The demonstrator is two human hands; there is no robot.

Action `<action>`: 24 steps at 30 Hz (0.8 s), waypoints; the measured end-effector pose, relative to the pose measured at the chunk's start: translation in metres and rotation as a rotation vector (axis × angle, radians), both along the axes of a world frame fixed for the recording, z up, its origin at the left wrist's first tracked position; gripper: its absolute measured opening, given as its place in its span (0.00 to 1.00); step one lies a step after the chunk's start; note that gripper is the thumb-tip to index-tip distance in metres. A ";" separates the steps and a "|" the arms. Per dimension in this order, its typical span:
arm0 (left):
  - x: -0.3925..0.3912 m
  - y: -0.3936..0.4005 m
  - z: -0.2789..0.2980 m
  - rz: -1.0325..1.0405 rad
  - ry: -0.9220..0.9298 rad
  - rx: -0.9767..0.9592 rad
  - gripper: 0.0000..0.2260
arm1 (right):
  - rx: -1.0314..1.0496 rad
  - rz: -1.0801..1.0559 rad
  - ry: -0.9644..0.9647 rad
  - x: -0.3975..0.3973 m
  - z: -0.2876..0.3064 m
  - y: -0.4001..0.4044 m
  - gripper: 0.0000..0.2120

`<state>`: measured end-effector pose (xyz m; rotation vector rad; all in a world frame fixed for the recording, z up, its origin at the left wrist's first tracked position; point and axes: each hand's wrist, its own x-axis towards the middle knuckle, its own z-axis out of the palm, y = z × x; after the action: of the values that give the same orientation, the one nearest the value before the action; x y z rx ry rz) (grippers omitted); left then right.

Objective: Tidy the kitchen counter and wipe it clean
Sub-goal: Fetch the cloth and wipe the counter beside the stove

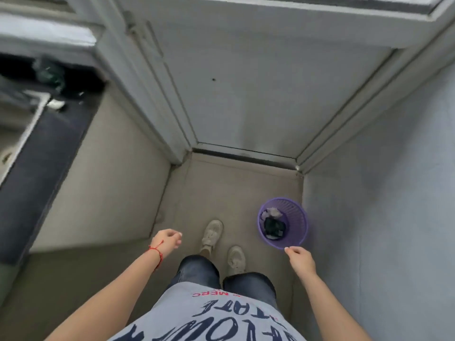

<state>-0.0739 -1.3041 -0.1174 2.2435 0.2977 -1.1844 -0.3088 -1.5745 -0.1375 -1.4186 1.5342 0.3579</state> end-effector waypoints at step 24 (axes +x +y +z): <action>-0.317 0.300 0.000 1.484 0.067 -0.021 0.07 | -0.010 1.424 -0.024 0.184 -0.003 0.304 0.08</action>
<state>-0.3904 -1.0040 -0.1173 1.2665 1.5716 -0.3799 -0.1249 -1.2709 -0.1409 -2.3031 0.2461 1.1311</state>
